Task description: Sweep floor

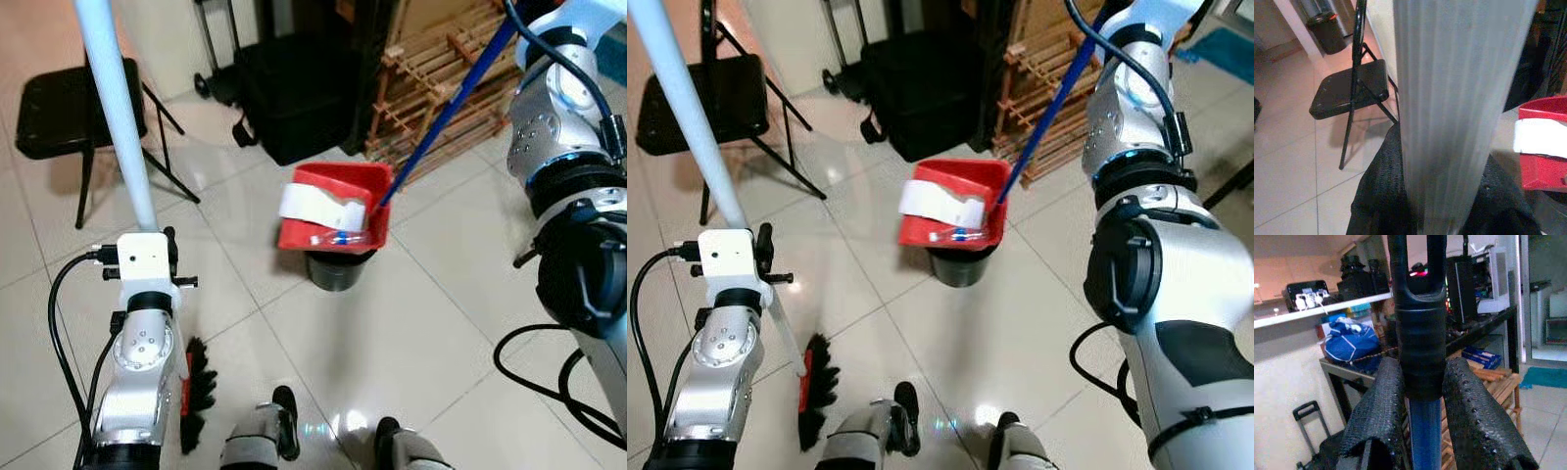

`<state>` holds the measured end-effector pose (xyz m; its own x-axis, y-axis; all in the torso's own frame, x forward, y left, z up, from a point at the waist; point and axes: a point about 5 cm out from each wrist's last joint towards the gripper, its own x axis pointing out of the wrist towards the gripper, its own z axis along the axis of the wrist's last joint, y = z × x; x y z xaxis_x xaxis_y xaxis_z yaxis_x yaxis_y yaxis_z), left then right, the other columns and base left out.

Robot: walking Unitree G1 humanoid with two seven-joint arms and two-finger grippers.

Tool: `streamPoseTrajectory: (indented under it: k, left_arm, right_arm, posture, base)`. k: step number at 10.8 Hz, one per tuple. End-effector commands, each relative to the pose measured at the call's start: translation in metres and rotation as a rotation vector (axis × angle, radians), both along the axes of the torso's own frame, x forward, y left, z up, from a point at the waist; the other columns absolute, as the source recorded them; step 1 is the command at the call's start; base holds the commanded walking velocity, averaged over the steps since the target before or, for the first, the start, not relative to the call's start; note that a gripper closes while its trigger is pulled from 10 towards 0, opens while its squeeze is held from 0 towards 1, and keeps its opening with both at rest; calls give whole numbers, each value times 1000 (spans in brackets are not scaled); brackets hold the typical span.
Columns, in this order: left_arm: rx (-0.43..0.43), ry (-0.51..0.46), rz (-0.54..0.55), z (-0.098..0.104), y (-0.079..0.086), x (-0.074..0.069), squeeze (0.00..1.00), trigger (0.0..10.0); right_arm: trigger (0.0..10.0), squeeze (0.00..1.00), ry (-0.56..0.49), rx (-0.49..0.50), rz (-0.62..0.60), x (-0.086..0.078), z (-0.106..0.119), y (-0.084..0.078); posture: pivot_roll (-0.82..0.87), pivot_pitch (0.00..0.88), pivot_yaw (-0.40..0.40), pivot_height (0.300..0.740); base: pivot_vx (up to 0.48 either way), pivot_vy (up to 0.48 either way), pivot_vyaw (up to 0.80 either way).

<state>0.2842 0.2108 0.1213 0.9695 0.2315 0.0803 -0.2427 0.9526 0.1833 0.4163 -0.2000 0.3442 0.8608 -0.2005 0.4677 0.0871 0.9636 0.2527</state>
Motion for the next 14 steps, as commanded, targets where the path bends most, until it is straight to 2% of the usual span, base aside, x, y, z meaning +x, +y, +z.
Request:
streamPoseTrajectory:
  k: [1,14]
  left_arm:
    - [10,-14,3,3,1,-2,0,10000]
    - [10,-12,2,4,1,-2,0,10000]
  right_arm:
    - [10000,0,-35,21,-13,-2,9,-5]
    - [10000,0,-18,21,-30,-2,1,-9]
  posture:
    - [87,192,45,740]
    - [88,185,49,740]
  base:
    - [352,0,0]
    - [365,0,0]
